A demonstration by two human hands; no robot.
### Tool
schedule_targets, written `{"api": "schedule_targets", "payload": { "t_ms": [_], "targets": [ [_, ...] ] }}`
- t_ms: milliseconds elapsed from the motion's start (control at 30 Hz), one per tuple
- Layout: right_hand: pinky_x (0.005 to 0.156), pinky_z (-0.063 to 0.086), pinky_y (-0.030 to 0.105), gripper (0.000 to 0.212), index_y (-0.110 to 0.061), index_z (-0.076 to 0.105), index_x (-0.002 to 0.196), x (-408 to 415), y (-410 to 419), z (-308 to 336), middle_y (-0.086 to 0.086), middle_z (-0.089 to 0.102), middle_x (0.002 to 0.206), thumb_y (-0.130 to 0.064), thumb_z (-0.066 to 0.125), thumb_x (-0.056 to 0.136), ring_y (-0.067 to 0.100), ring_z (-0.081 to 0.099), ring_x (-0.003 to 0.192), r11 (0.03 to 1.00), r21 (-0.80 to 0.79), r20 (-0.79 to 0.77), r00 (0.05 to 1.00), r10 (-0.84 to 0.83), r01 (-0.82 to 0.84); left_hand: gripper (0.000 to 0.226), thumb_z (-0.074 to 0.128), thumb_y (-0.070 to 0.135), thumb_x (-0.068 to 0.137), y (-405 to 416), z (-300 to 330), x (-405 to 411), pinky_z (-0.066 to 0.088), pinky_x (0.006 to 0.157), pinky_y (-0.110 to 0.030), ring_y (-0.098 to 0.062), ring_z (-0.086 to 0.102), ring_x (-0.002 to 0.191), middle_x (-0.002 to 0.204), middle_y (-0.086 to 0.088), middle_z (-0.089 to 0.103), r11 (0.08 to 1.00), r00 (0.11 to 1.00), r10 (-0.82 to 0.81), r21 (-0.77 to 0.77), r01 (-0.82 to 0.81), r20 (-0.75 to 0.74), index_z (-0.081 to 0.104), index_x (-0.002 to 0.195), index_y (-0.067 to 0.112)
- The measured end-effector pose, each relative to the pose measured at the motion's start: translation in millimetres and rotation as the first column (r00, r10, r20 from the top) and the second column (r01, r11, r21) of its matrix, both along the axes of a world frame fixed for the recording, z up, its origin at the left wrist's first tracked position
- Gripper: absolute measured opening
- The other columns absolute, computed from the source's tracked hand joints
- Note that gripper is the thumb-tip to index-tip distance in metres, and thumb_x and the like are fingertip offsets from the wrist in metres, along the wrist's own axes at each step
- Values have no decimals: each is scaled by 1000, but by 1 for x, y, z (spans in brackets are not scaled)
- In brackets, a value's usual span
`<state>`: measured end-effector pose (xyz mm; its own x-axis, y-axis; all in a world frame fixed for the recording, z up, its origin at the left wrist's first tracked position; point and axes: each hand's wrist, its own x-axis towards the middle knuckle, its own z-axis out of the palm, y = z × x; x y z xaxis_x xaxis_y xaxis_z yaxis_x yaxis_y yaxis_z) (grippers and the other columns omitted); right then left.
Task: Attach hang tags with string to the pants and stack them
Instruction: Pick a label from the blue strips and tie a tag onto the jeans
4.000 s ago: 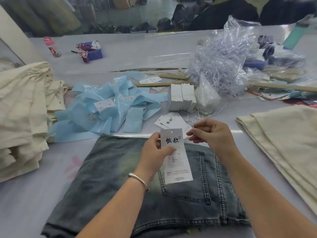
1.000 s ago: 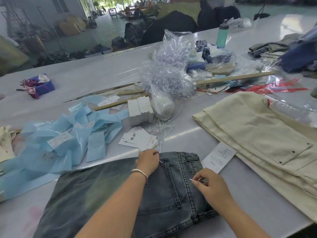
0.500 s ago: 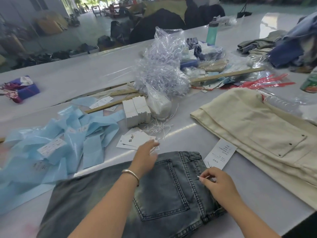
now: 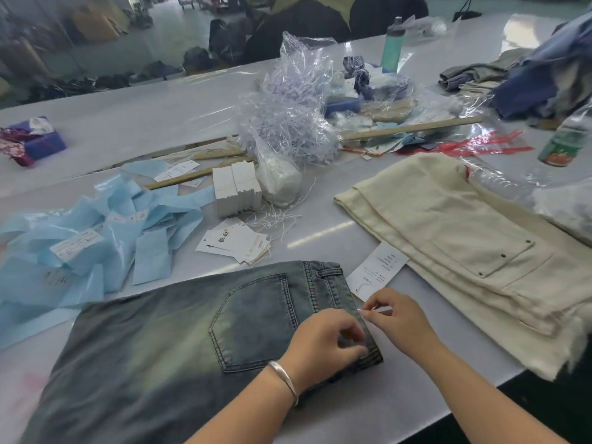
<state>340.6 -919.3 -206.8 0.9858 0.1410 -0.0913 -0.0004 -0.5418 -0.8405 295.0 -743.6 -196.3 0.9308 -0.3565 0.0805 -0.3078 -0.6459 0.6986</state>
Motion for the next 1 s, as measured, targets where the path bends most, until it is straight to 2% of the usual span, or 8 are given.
{"api": "schedule_targets", "payload": {
  "t_ms": [133,300,400,533,633,733,833,1000],
  "targets": [
    [77,54,38,10,-16,69,73,-5,-15,-1,-5,66,77,-11,75,79,15,63,81,998,28,-3,998,60,-60,23,68,38,77,-18,-6,-3,43,75,-35,-20,54,93,95,0,61,931,992,-98,358,65,76,66,90,19],
    [74,53,35,14,-17,68,71,-16,-26,-1,-3,64,79,-7,74,78,14,62,82,980,60,19,982,188,-189,17,57,30,76,-33,-8,-10,44,71,-36,-22,56,86,87,0,62,898,991,-22,438,-37,129,65,85,19],
    [74,52,31,19,-21,67,69,-19,-31,-1,-3,64,80,-5,75,76,13,61,82,969,82,20,973,231,-232,16,57,35,78,-34,-4,-10,44,73,-29,-15,58,85,85,4,64,924,984,180,345,-163,-16,65,81,22],
    [75,44,16,9,-20,70,72,-25,-28,-6,-7,59,90,-13,73,77,7,56,88,932,-24,119,924,362,-362,7,73,24,78,-26,5,-3,44,66,-17,-2,59,72,73,11,65,928,881,371,147,-342,-293,68,73,25],
    [74,43,19,3,-17,71,74,-29,-22,-10,-9,55,94,-17,71,77,8,54,91,920,-138,266,881,392,-368,17,78,15,76,-24,13,-2,43,59,-14,4,54,57,63,11,63,889,795,416,14,-457,-441,66,68,22],
    [61,45,25,8,-15,66,67,-35,-10,-11,-4,57,89,-12,73,70,15,58,83,944,-208,414,851,323,-257,18,78,11,76,-22,14,-3,42,52,-17,-1,52,49,58,8,62,816,709,462,-57,-575,-533,66,65,20],
    [52,44,27,18,-12,59,61,-37,2,-12,0,56,82,-7,77,62,15,52,75,967,-207,552,798,242,-150,13,77,12,78,-19,11,-5,41,52,-22,-12,52,53,59,2,61,750,629,457,-109,-653,-628,67,70,15],
    [55,42,28,11,-11,59,58,-36,12,-16,4,59,81,-9,68,64,19,51,74,945,-296,659,686,308,-140,20,71,7,84,-19,7,-9,41,47,-18,-6,53,52,59,4,60,664,547,384,-189,-723,-744,62,70,16]
  ]
}}
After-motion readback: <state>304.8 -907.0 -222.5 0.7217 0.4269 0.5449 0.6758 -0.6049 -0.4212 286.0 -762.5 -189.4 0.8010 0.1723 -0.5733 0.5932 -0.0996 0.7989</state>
